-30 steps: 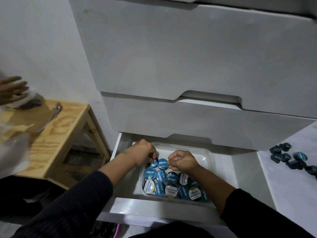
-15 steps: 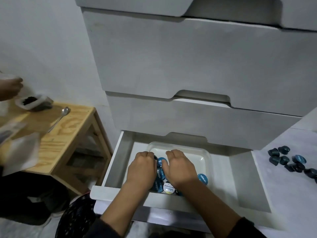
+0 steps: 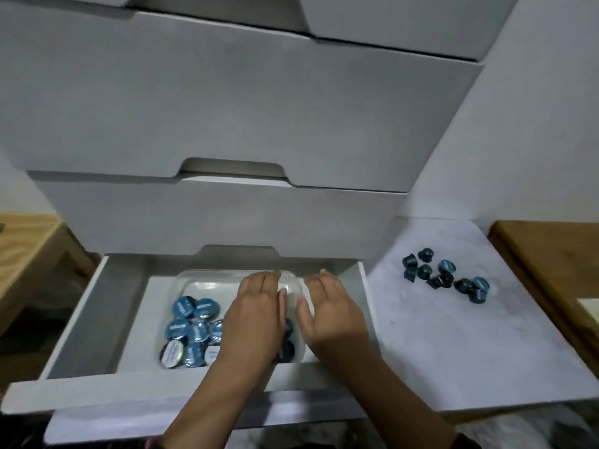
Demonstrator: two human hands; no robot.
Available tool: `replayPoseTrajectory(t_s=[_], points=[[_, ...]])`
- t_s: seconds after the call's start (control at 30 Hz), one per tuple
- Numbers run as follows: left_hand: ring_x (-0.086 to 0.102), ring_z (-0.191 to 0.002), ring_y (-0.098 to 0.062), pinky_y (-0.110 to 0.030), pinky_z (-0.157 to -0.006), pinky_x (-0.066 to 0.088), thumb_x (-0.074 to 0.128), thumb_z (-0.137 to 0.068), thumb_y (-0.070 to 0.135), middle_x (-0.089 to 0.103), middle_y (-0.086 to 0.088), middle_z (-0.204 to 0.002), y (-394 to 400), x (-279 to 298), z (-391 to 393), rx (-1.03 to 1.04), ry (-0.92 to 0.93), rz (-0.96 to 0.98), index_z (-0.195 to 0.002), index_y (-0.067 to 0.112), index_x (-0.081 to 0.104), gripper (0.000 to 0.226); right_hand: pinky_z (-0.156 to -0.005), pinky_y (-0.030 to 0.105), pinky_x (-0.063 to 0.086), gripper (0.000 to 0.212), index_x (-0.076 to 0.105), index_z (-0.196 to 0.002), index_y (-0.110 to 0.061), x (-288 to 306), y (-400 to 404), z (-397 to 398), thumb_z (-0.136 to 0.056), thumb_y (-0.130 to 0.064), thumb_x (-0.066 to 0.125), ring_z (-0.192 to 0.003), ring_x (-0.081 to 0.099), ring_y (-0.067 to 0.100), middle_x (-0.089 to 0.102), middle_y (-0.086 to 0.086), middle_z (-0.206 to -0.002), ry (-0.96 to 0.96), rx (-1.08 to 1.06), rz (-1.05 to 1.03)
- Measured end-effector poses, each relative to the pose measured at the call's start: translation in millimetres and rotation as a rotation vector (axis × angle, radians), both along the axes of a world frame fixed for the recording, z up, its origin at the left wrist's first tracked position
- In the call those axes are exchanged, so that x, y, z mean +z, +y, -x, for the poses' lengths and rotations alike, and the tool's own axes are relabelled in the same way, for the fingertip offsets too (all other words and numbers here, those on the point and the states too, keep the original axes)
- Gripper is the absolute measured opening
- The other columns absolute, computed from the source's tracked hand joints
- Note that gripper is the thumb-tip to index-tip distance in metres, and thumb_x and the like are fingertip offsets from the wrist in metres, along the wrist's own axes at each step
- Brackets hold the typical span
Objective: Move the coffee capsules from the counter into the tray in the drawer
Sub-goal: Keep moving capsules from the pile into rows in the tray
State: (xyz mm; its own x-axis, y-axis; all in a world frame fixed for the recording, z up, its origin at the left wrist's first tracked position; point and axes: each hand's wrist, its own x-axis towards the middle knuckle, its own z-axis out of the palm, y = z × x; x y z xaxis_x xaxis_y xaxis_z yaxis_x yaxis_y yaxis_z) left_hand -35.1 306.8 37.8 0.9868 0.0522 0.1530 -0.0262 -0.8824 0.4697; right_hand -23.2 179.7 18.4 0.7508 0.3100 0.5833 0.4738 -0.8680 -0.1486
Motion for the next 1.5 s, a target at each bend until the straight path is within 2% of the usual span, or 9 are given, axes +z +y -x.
replayPoseTrajectory(t_s=[0.1, 0.33, 0.43, 0.53, 0.77, 1.0, 1.2, 1.33, 1.5], points=[[0.045, -0.124, -0.018, -0.027, -0.102, 0.037, 0.040, -0.095, 0.031, 0.052, -0.005, -0.133, -62.0, 5.0, -10.9, -0.063, -0.038, 0.071, -0.134, 0.019, 0.043, 0.041, -0.070, 0.037, 0.058, 0.011, 0.066, -0.077, 0.006, 2.1, -62.6, -7.3, -0.081, -0.004, 0.062, -0.078, 0.067, 0.035, 0.071, 0.020, -0.083, -0.213, -0.051, 0.137], [0.048, -0.122, -0.013, -0.021, -0.102, 0.034, 0.041, -0.095, 0.029, 0.054, 0.002, -0.132, -203.6, -2.4, -40.4, -0.198, 0.031, 0.216, -0.131, 0.022, 0.047, 0.037, -0.061, 0.032, 0.057, 0.014, 0.063, -0.062, -0.002, -26.4, -218.7, -39.7, -0.075, 0.004, 0.061, -0.075, 0.066, 0.034, 0.070, 0.019, -0.083, -0.076, -0.151, 0.305], [0.052, -0.119, -0.017, -0.022, -0.101, 0.035, 0.046, -0.094, 0.024, 0.058, -0.003, -0.129, -247.4, -15.1, -57.6, -0.200, 0.079, 0.256, -0.128, 0.017, 0.052, 0.036, -0.054, 0.029, 0.056, 0.008, 0.064, -0.070, 0.001, -44.8, -263.7, -56.3, -0.064, 0.006, 0.066, -0.068, 0.065, 0.033, 0.068, 0.019, -0.078, 0.174, -0.220, 0.077], [0.056, -0.112, -0.021, -0.024, -0.095, 0.038, 0.049, -0.091, 0.020, 0.062, -0.007, -0.121, -278.6, -35.6, -79.6, -0.159, 0.141, 0.292, -0.121, 0.013, 0.057, 0.032, -0.061, 0.033, 0.054, 0.022, 0.065, -0.090, 0.003, -61.2, -294.5, -77.7, -0.071, -0.004, 0.057, -0.071, 0.064, 0.035, 0.066, 0.021, -0.083, 0.353, -0.293, -0.202], [0.056, -0.102, -0.022, -0.020, -0.083, 0.038, 0.051, -0.086, 0.008, 0.063, -0.008, -0.112, -314.6, -83.6, -136.3, -0.053, 0.216, 0.313, -0.111, 0.014, 0.063, 0.028, -0.053, 0.033, 0.050, 0.026, 0.065, -0.096, 0.001, -97.6, -316.6, -128.9, -0.070, 0.002, 0.064, -0.061, 0.058, 0.037, 0.061, 0.022, -0.079, 0.497, -0.289, -0.240], [0.053, -0.102, -0.019, -0.017, -0.079, 0.032, 0.051, -0.087, 0.016, 0.062, -0.001, -0.108, -331.2, -116.9, -157.0, -0.028, 0.235, 0.284, -0.110, 0.023, 0.064, 0.027, -0.069, 0.041, 0.050, 0.019, 0.063, -0.100, -0.005, -110.4, -318.0, -142.7, -0.083, -0.010, 0.057, -0.085, 0.054, 0.033, 0.049, 0.018, -0.097, 0.628, -0.313, -0.287], [0.053, -0.104, -0.019, -0.016, -0.082, 0.032, 0.057, -0.086, 0.012, 0.064, -0.003, -0.107, -331.9, -121.2, -167.0, 0.025, 0.220, 0.357, -0.101, 0.015, 0.068, 0.019, -0.071, 0.035, 0.047, 0.009, 0.063, -0.087, -0.005, -123.8, -326.7, -136.3, -0.085, -0.013, 0.059, -0.080, 0.054, 0.023, 0.053, 0.014, -0.099, 0.590, -0.344, -0.373], [0.058, -0.100, -0.020, -0.014, -0.083, 0.034, 0.057, -0.084, 0.005, 0.067, -0.005, -0.104, -331.5, -123.6, -170.0, 0.086, 0.203, 0.418, -0.099, 0.012, 0.070, 0.021, -0.070, 0.020, 0.037, 0.007, 0.064, -0.085, -0.010, -123.8, -332.8, -133.1, -0.085, -0.015, 0.059, -0.084, 0.047, 0.011, 0.060, 0.009, -0.094, 0.629, -0.386, -0.443], [0.059, -0.085, -0.009, 0.005, -0.074, 0.030, 0.059, -0.084, 0.006, 0.068, -0.004, -0.098, -329.5, -121.8, -165.8, 0.210, 0.215, 0.559, -0.094, 0.015, 0.073, 0.020, -0.055, 0.011, 0.031, 0.012, 0.069, -0.089, -0.014, -125.0, -337.9, -131.3, -0.086, -0.016, 0.058, -0.073, 0.057, 0.014, 0.066, 0.005, -0.082, 0.738, -0.498, -0.533]])
